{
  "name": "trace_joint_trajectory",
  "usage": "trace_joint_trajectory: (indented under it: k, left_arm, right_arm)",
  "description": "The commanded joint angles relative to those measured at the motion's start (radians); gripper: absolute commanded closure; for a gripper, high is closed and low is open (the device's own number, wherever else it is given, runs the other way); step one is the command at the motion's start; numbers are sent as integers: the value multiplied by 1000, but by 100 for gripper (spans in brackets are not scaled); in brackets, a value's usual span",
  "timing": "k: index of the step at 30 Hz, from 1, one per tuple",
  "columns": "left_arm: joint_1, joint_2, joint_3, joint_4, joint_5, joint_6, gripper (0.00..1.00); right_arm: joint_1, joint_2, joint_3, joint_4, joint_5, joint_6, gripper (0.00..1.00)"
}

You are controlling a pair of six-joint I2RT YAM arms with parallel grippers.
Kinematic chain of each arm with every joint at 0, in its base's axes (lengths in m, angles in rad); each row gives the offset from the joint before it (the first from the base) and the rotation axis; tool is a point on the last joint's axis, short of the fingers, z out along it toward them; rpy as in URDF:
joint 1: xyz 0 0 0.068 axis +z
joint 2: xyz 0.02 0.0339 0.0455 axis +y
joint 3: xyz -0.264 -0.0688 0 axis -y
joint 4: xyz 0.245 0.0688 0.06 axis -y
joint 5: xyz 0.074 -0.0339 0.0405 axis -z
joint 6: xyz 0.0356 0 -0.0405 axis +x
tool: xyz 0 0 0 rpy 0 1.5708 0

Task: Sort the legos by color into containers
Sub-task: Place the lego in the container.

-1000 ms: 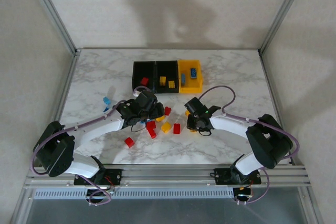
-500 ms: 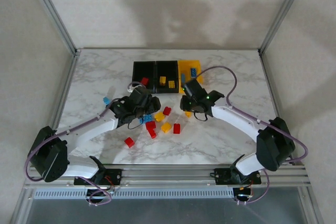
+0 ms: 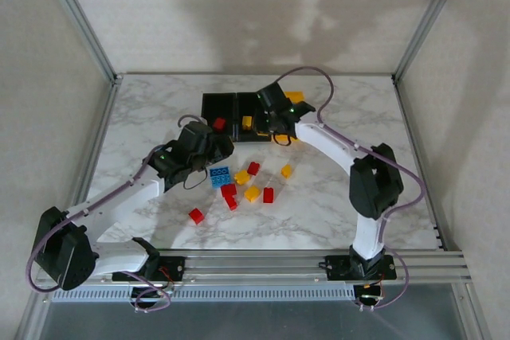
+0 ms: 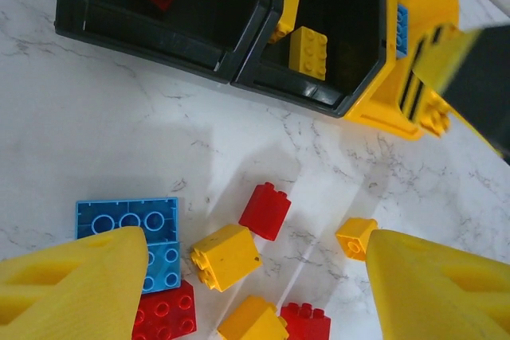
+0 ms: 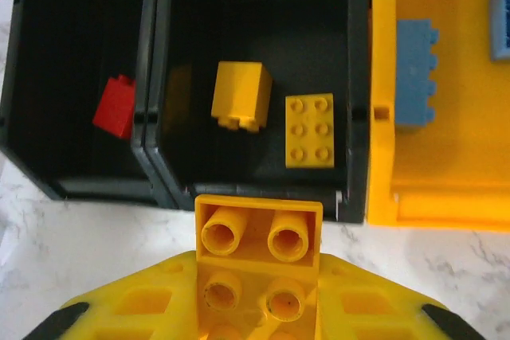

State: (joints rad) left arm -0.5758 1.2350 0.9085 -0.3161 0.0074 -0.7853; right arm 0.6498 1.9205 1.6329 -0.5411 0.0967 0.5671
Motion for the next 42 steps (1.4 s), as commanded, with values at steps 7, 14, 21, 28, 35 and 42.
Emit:
trace_joint_trajectory:
  k: [7,14,21,28,35,42]
  left_arm:
    - [19,-34,-51,9,29,3,27]
    - [19,-35,-71,23,32,-4,27]
    - [20,-35,-74,19,29,-2,27]
    - [19,-31,-81,31,34,-6,27]
    - [19,-43,-86,25,33,-6,27]
    - [20,-51,-95,28,31,-8,27]
  right_arm:
    - [-52,256,302,-76,-51,-38,72]
    - [-68,410,486,-148,-22,-45,71]
    - [-70,478,562,-170,-6,-44,69]
    - [-70,501,579,-179,-2,-47,67]
    - [-68,506,576,-178,3,-45,67]
    - [-59,517,582,-185,18,-47,65]
